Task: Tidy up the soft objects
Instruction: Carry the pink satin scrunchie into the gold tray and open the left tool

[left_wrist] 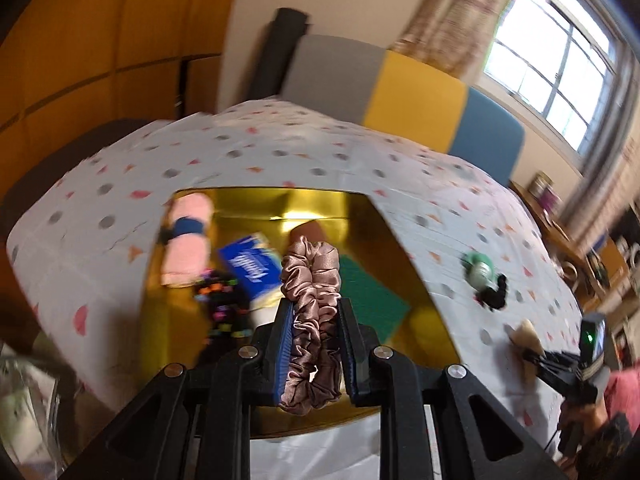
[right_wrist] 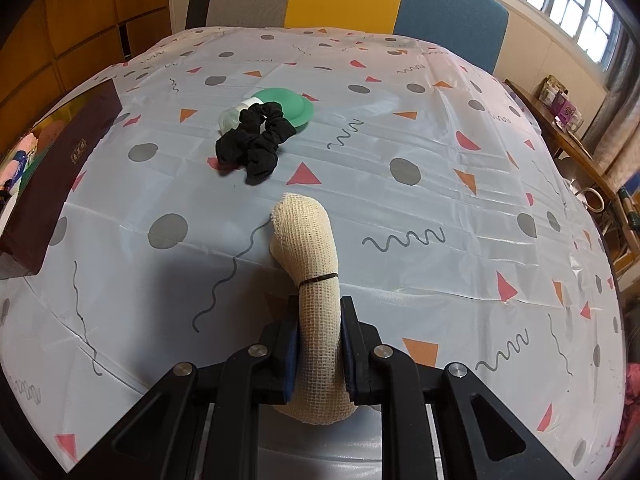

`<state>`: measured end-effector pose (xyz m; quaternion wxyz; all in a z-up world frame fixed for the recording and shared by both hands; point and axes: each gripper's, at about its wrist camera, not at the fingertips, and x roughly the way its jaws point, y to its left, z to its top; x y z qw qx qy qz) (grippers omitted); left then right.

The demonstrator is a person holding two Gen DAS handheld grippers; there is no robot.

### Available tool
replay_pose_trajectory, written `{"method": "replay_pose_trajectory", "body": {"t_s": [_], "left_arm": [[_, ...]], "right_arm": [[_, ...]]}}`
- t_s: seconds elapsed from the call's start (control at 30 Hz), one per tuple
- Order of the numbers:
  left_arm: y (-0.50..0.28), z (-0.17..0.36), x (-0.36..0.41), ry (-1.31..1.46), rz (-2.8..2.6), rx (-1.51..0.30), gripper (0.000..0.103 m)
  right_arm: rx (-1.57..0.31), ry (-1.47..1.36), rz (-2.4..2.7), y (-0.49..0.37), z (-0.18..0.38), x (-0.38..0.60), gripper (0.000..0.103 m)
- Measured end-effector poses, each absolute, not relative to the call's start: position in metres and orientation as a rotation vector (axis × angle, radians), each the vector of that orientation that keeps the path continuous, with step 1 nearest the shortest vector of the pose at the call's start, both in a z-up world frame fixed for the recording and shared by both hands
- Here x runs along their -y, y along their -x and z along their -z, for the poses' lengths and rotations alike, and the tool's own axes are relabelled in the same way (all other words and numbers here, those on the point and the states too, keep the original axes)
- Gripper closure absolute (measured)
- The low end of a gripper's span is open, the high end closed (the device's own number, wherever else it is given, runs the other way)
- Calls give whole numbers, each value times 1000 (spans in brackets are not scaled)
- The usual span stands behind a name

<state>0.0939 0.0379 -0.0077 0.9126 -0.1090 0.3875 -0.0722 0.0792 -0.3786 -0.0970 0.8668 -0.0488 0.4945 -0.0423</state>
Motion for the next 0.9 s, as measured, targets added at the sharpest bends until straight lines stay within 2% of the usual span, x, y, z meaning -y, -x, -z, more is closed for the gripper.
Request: {"method": "replay_pose_trajectory", "body": {"t_s": [0.33, 0.63, 0.8, 0.9], "left_arm": [[-125, 34, -40, 364, 182, -912, 82], [-187, 50, -20, 300, 159, -959, 81], [-218, 64, -16, 269, 140, -1003, 73], [-224, 69, -17, 258, 138, -1024, 61]], "right_arm": [[-1037, 113, 88, -80, 97, 378, 85], [-1038, 126, 86, -79, 97, 378, 85], [-1038, 129, 86, -79, 97, 378, 85], [-1038, 126, 85, -79, 97, 378, 85]]}}
